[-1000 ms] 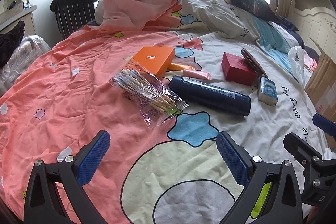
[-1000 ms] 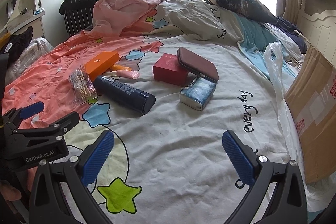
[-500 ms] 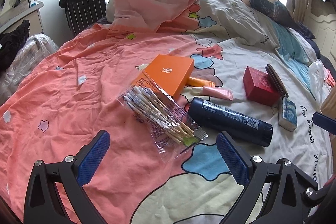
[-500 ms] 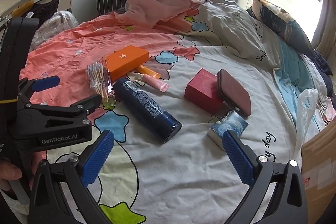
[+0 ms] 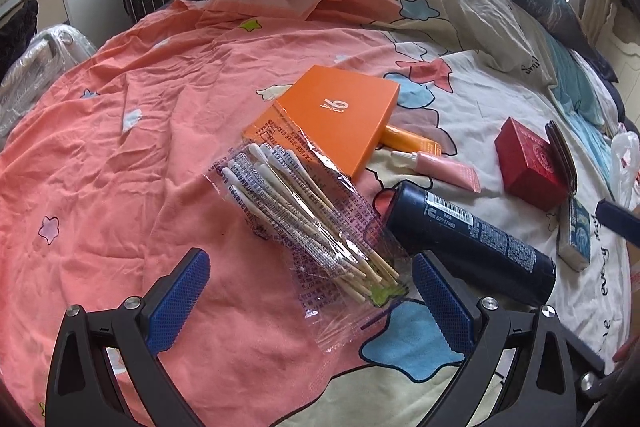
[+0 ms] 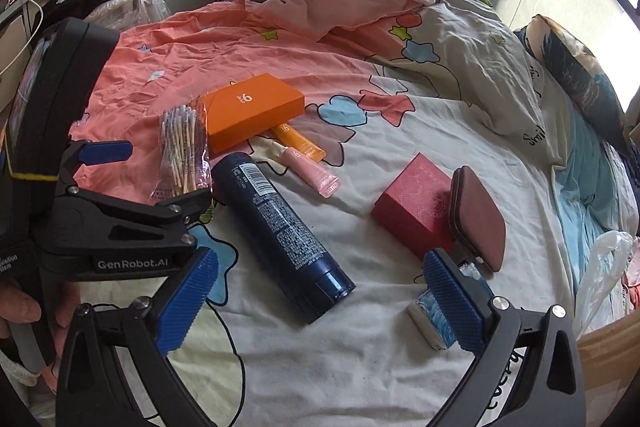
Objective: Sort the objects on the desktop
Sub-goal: 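Grasp the cotton swab bag with the left gripper while the right gripper approaches the blue spray can, then grasp the dark blue spray can with the right gripper and lift it, then carry the swab bag and spray can with both grippers to the cardboard box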
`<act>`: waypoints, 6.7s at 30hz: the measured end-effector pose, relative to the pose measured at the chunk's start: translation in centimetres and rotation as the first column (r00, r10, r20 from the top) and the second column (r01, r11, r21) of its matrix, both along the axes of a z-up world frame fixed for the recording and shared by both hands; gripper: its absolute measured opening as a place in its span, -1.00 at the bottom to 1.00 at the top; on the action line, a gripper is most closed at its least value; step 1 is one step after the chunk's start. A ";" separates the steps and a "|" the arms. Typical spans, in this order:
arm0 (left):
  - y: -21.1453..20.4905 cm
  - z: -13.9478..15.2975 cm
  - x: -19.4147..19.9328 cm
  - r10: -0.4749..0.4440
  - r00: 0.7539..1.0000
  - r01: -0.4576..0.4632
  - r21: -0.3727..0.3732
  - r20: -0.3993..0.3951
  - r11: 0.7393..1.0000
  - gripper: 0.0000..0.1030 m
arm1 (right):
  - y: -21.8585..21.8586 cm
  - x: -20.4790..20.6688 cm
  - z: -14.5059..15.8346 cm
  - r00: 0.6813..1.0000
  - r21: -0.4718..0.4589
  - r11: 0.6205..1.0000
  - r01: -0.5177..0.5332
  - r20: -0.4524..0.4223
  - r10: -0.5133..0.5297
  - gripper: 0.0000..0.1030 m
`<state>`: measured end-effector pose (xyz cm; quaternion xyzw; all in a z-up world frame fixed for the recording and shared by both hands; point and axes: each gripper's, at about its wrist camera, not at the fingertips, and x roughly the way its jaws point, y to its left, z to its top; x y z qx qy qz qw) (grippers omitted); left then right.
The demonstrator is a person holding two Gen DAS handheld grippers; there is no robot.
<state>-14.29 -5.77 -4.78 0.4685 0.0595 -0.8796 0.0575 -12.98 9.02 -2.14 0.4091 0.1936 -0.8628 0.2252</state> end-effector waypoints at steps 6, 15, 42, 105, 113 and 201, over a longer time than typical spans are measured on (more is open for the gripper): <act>0.2 0.0 -0.5 0.002 1.000 -0.003 -0.037 -0.005 0.999 1.00 | -0.7 0.2 -0.9 0.999 0.055 0.998 -0.043 -0.023 0.044 0.99; -0.1 -0.2 -0.8 0.013 1.000 -0.013 -0.021 -0.007 1.000 1.00 | -1.7 0.2 -1.4 0.994 0.107 0.990 -0.094 -0.042 0.099 0.98; 0.4 -0.3 -0.7 -0.025 1.000 0.024 -0.049 -0.014 0.999 -0.52 | -2.5 -0.5 -2.2 0.988 0.151 0.979 -0.136 -0.047 0.145 0.98; 7.9 4.5 9.3 -0.256 0.954 0.236 -0.134 -0.159 0.963 -0.54 | 5.8 7.1 3.3 0.994 -0.135 0.986 0.092 -0.043 -0.099 -0.34; 9.8 7.3 10.9 -0.279 0.936 0.254 -0.137 -0.216 0.957 -0.54 | 6.9 8.7 5.1 0.989 -0.137 0.984 0.112 -0.076 -0.123 -0.34; 51.5 16.2 6.4 -0.788 0.595 0.767 -0.183 -0.156 0.615 -0.54 | 41.4 9.6 12.6 0.746 -0.059 0.750 0.659 -0.074 -0.662 -0.34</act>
